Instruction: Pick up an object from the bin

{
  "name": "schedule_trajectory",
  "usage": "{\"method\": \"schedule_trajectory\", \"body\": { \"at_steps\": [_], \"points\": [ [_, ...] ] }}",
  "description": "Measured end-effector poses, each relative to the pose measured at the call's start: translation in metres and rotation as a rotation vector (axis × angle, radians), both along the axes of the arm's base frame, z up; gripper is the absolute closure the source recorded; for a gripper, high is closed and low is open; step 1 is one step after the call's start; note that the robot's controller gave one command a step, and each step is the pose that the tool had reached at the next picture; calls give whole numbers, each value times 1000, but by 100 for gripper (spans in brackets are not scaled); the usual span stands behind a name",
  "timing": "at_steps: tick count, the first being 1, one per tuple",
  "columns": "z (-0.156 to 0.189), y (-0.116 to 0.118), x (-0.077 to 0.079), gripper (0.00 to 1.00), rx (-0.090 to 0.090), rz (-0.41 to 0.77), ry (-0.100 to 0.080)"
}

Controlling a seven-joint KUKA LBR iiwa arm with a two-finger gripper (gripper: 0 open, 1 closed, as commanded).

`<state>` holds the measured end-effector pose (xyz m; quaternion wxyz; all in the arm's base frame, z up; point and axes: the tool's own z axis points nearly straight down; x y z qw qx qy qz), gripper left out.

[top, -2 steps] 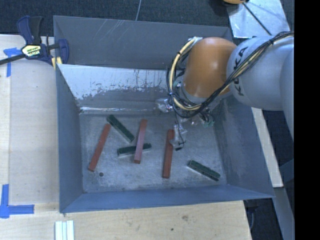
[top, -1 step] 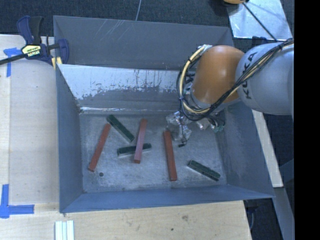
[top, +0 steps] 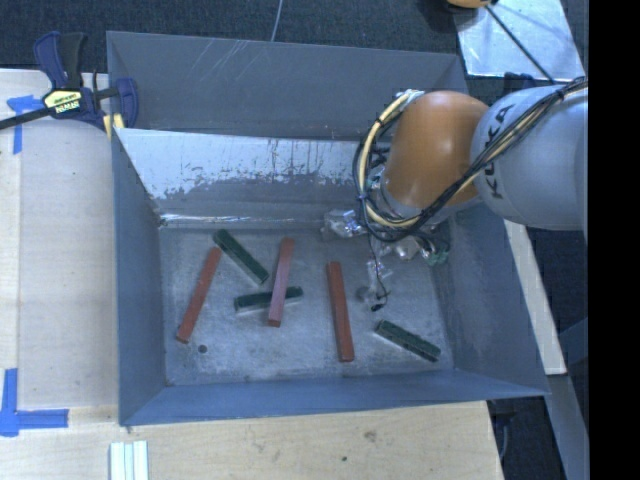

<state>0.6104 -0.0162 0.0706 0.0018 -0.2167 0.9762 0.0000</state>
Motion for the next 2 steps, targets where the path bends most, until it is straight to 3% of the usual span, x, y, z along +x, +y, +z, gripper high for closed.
{"method": "schedule_trajectory", "body": {
  "at_steps": [1, 2],
  "points": [
    [0, 0, 0, 0, 0, 0, 0],
    [9, 18, -7, 0, -3, 158, 4]
  ]
}}
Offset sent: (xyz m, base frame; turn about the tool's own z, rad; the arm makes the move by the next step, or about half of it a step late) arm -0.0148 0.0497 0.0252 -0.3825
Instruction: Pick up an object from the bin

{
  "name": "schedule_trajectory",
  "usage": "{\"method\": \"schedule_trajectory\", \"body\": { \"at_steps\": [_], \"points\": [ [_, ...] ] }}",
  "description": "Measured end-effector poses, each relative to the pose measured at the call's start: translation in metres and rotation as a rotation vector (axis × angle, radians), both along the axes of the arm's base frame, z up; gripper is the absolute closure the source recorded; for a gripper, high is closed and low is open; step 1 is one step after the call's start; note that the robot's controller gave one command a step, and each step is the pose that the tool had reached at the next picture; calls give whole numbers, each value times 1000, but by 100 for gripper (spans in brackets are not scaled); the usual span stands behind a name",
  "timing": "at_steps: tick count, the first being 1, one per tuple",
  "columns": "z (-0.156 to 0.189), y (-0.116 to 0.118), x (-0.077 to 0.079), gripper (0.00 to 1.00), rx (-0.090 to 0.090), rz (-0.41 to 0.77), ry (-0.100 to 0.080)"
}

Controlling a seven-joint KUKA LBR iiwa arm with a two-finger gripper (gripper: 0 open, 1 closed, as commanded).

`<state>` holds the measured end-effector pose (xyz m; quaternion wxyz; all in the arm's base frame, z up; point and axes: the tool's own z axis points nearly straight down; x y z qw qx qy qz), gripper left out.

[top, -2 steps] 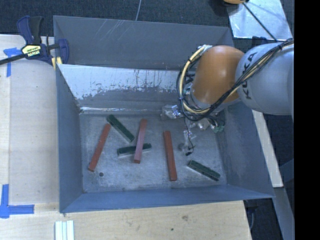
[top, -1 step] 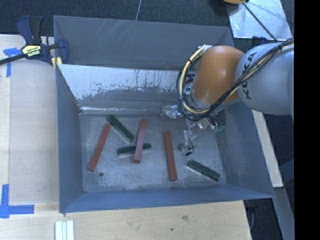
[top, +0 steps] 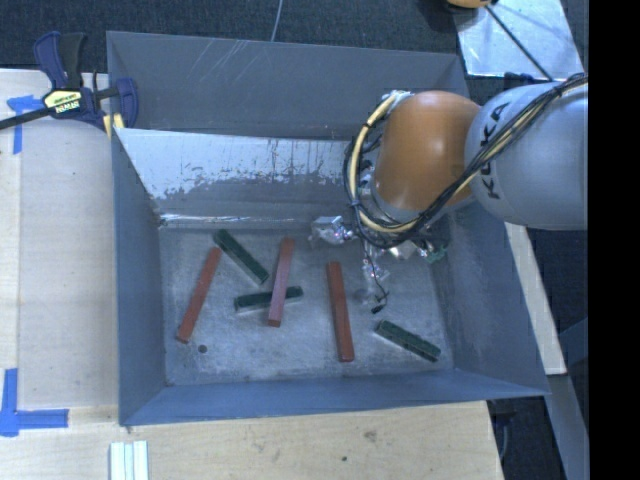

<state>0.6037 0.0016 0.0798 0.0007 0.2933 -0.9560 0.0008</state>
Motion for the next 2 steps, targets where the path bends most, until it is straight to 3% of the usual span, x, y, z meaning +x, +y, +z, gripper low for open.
{"method": "schedule_trajectory", "body": {
  "at_steps": [1, 2],
  "points": [
    [0, 32, -30, 100, 3, 172, -3],
    [0, 32, -30, 100, 3, 172, -3]
  ]
}}
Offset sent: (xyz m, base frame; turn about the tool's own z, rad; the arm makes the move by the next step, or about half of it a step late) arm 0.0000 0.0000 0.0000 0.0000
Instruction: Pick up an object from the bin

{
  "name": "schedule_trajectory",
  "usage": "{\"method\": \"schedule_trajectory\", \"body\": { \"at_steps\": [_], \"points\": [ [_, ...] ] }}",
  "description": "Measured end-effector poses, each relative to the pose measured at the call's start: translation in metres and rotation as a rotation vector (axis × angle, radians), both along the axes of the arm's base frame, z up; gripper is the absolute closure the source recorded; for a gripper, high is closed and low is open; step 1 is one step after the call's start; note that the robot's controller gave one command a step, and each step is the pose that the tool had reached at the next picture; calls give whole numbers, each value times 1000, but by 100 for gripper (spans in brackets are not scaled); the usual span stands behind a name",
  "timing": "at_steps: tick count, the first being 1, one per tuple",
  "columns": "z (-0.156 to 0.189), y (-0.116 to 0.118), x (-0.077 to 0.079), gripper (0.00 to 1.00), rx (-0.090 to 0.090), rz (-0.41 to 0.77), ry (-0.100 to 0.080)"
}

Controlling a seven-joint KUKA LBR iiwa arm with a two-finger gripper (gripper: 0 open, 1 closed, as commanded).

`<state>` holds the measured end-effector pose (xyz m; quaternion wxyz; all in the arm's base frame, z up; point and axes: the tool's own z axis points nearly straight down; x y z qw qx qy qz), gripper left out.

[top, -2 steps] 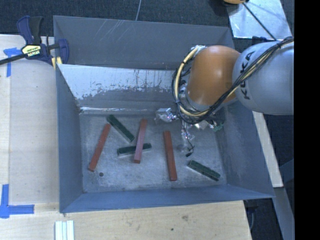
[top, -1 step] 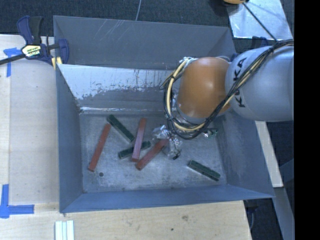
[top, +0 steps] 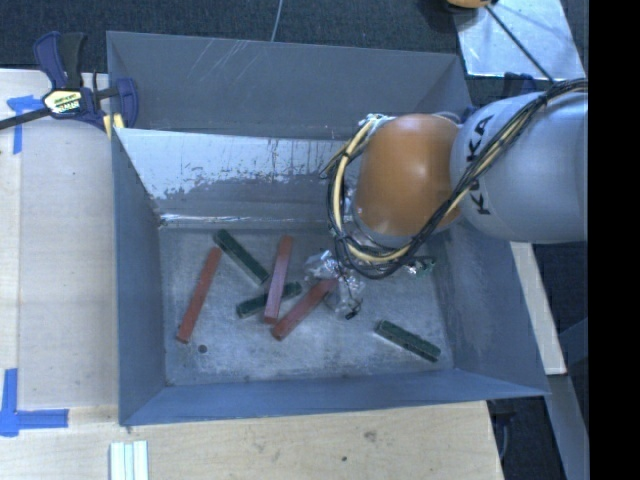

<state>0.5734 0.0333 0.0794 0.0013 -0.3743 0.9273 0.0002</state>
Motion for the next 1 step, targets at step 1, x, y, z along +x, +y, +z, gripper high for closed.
{"method": "schedule_trajectory", "body": {
  "at_steps": [1],
  "points": [
    [145, -3, 37, 100, 0, -9, -4]
  ]
}}
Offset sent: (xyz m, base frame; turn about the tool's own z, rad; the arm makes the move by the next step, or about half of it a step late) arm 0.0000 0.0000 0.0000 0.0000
